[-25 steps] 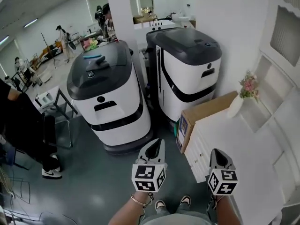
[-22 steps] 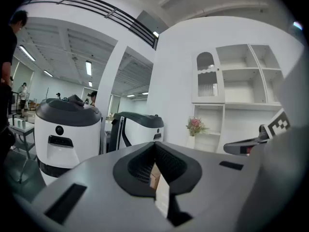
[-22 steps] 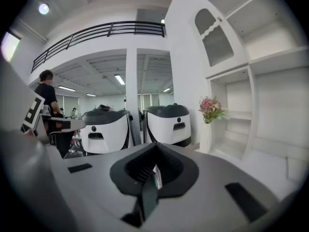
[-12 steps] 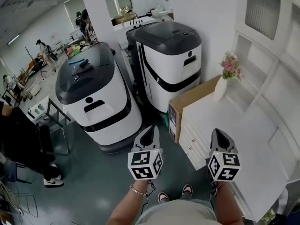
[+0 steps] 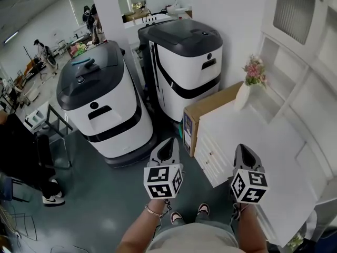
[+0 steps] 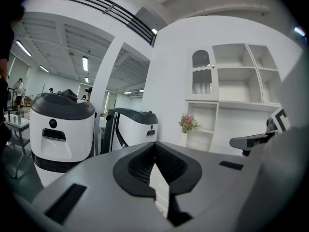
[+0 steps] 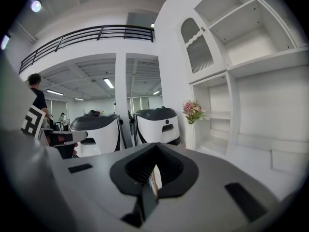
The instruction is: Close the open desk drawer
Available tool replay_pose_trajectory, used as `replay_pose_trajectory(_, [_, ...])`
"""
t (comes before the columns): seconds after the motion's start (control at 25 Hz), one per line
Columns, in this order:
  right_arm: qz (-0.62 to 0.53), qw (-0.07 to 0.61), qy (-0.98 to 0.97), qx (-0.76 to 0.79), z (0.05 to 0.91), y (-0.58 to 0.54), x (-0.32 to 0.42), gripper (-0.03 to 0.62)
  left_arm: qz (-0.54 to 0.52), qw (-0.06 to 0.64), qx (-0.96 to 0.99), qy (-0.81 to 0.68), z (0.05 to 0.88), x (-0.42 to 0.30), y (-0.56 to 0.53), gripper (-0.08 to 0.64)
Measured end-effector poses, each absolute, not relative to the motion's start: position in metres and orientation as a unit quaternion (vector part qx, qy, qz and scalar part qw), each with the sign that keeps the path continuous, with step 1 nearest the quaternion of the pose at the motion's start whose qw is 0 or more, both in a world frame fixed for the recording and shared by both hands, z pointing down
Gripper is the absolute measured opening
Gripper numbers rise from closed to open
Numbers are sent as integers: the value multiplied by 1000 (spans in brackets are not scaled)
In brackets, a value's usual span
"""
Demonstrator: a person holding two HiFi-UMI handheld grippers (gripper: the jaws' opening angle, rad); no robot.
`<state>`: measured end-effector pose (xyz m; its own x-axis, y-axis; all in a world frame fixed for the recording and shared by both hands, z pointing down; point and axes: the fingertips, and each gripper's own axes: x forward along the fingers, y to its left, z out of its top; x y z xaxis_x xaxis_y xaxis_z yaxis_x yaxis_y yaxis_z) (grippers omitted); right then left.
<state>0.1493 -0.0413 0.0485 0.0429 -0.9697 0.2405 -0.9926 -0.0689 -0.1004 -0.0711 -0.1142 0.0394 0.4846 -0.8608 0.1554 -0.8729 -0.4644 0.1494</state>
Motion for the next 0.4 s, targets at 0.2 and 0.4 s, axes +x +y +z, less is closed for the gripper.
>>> replay_pose_trajectory(0.2, [122, 49, -678, 723, 48, -40, 151, 5, 23, 112, 856, -505, 39, -71, -116, 18])
replay_pose_trajectory(0.4, [122, 50, -677, 724, 50, -38, 151, 3, 25, 110, 856, -504, 40, -72, -116, 18])
